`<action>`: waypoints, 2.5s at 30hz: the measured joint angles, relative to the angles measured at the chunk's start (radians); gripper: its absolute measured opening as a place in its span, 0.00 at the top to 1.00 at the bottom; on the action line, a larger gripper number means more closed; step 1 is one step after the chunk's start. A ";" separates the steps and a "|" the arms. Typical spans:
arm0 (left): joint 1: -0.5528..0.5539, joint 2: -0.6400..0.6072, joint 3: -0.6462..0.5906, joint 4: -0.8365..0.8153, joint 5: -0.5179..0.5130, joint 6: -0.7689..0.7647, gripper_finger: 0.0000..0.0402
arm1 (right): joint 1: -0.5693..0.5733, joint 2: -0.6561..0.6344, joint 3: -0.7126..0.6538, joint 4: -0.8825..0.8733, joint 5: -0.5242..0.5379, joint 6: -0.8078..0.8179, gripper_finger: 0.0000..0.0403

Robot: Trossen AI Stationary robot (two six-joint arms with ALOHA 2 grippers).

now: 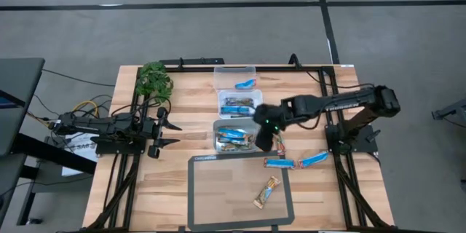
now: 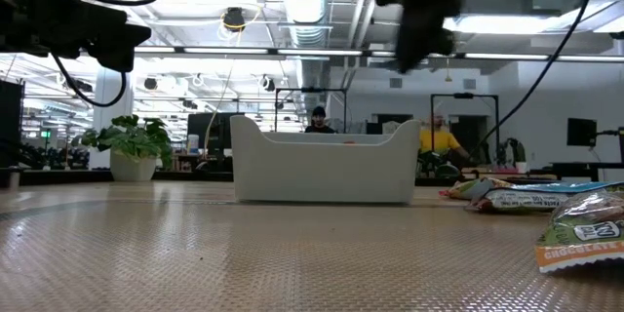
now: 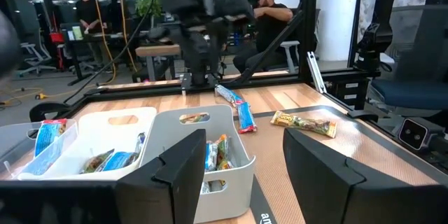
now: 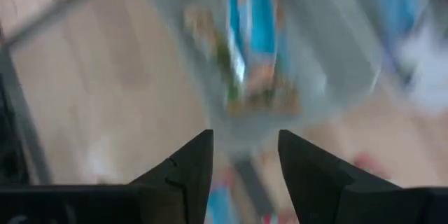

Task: Pick and place Granola Bars by type
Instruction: Put the red granola bar into the transparent bin

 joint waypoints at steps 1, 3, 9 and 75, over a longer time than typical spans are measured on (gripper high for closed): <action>0.000 0.000 0.000 0.000 0.000 0.000 0.54 | 0.017 0.000 0.000 -0.041 -0.011 0.031 0.62; 0.000 0.000 0.000 0.000 0.000 0.000 0.54 | 0.047 0.000 0.000 -0.127 -0.009 0.095 0.62; 0.000 0.000 0.000 0.000 0.000 0.000 0.54 | 0.085 0.002 -0.059 -0.261 0.081 0.318 0.62; 0.000 0.000 0.000 0.000 0.000 0.000 0.54 | -0.034 0.006 -0.407 0.233 0.372 0.376 0.86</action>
